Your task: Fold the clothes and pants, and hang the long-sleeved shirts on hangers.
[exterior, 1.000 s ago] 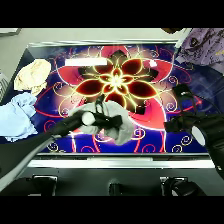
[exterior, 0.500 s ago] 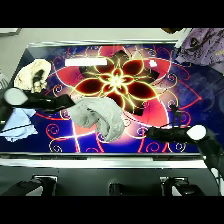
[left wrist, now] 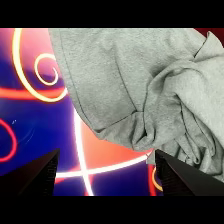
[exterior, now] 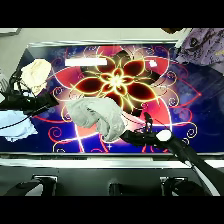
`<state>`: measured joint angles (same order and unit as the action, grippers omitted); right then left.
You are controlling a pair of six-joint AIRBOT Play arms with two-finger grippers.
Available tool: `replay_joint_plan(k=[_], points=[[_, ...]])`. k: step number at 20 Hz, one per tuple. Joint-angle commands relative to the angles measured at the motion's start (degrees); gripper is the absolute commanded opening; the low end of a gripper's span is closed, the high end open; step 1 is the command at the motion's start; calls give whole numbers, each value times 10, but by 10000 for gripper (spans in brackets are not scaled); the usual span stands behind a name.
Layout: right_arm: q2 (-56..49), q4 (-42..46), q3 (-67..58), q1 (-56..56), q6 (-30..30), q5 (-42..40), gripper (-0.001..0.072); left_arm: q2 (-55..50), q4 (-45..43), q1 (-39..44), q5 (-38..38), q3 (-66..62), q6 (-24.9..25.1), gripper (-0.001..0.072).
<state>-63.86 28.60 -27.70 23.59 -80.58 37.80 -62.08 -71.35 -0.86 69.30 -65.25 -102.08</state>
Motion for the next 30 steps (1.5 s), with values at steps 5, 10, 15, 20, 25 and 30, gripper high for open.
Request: replay_joint_plan(k=[5, 10, 15, 20, 25, 30], points=[[-63, -115, 1, 70, 50, -117, 479, -2, -1, -5, 3, 0, 1, 715], [-89, -125, -1, 70, 50, -159, 381, -2, -1, -5, 3, 0, 1, 715], [-88, -140, -2, 68, 50, -192, 35, -3, -1, -5, 2, 1, 1, 715], [-19, -82, -2, 5, 43, -147, 33, -3, 0, -43, -7, 14, 5, 715], [76, 113, -2, -123, -59, -19, 33, -5, 106, -100, -69, 137, 107, 715], [177, 243, -2, -214, -118, 96, 33, -57, 228, -100, -117, 227, 189, 714]])
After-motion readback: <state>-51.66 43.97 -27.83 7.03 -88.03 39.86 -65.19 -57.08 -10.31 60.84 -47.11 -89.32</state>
